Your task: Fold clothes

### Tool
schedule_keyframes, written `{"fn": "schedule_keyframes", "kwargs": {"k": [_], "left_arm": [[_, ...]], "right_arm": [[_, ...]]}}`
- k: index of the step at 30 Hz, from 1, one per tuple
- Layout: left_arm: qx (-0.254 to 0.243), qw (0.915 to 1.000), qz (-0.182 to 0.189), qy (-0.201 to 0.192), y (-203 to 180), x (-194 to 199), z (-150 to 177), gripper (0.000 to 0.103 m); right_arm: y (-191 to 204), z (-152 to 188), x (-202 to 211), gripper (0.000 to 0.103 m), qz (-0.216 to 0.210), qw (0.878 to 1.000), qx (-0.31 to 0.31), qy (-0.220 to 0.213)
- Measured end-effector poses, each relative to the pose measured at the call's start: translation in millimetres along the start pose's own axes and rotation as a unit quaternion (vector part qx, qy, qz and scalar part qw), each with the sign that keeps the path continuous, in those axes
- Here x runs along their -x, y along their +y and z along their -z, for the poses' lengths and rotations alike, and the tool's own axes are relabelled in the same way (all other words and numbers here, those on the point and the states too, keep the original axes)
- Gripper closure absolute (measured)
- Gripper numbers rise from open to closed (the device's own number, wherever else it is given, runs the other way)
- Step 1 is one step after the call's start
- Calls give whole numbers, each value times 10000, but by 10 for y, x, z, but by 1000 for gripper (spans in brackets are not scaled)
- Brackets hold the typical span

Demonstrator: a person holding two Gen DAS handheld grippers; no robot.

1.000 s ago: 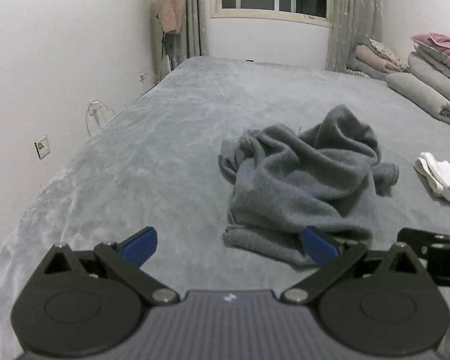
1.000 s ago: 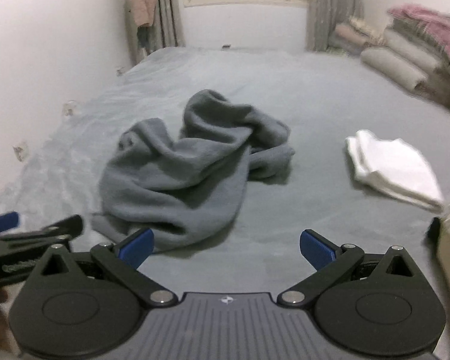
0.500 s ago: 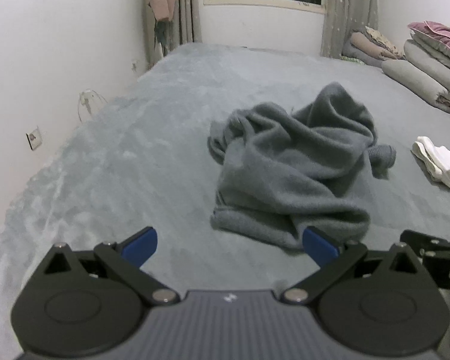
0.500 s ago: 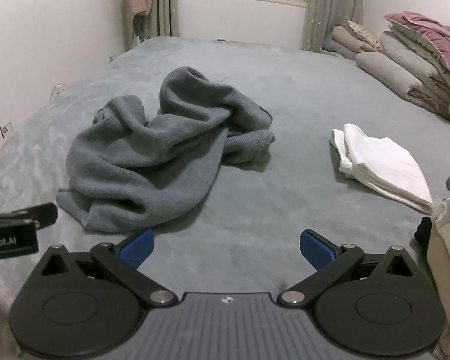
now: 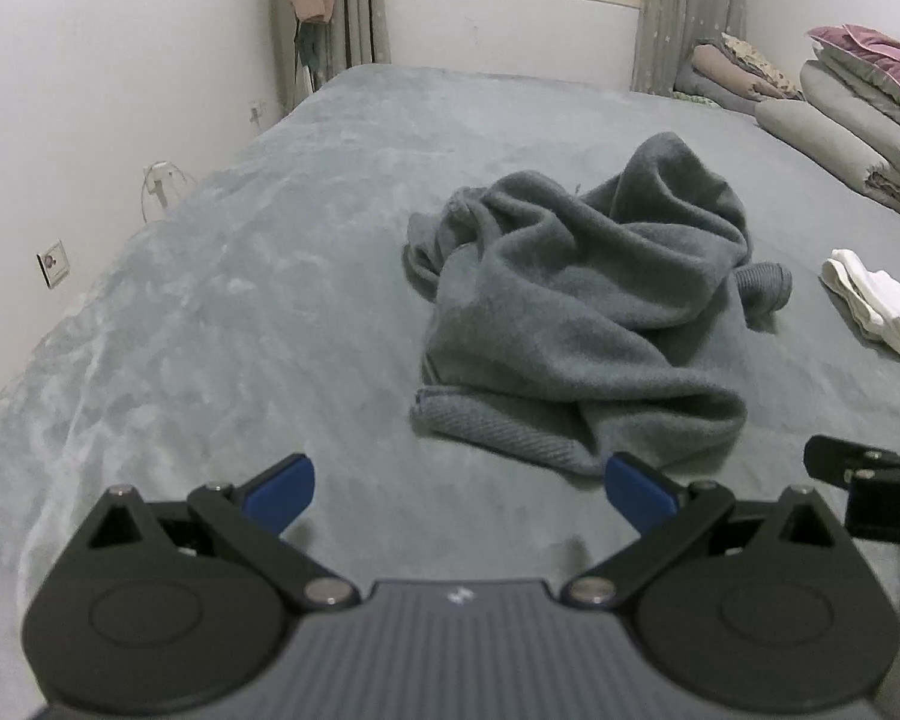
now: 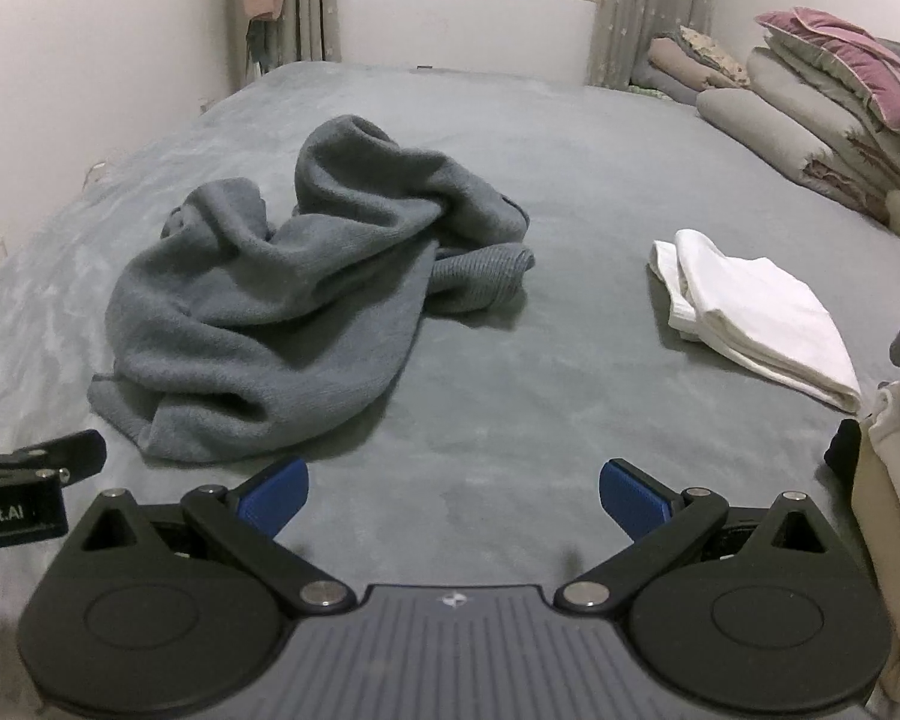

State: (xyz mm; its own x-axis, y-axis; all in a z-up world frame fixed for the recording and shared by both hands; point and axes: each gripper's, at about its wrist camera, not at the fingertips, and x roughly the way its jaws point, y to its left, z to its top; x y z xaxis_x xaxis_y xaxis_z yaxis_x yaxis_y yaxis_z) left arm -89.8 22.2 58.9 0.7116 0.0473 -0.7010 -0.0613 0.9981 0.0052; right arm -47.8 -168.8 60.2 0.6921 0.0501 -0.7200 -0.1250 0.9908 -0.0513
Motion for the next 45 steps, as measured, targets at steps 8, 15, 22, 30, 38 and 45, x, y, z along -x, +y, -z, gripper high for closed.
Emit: {"fn": "schedule_keyframes", "kwargs": {"k": [8, 15, 22, 30, 38, 45], "left_arm": [[-33, 9999, -76, -65, -7, -3, -14, 0], [-73, 9999, -84, -61, -24, -6, -5, 0], [-119, 9997, -175, -81, -39, -53, -6, 0], [-29, 9999, -37, -158, -38, -175, -239, 0], [-125, 9998, 16, -167, -135, -530, -689, 0], [-413, 9989, 85, -214, -37, -857, -601, 0]], "right_arm": [[-12, 59, -50, 0, -45, 9999, 90, 35], [281, 376, 111, 0, 42, 9999, 151, -21], [974, 1035, 528, 0, 117, 9995, 108, -259], [1048, 713, 344, 4, -132, 9995, -207, -186], [923, 138, -2, 23, -366, 9979, -524, -45], [1302, 301, -358, 38, -1374, 9896, -291, 303]]}}
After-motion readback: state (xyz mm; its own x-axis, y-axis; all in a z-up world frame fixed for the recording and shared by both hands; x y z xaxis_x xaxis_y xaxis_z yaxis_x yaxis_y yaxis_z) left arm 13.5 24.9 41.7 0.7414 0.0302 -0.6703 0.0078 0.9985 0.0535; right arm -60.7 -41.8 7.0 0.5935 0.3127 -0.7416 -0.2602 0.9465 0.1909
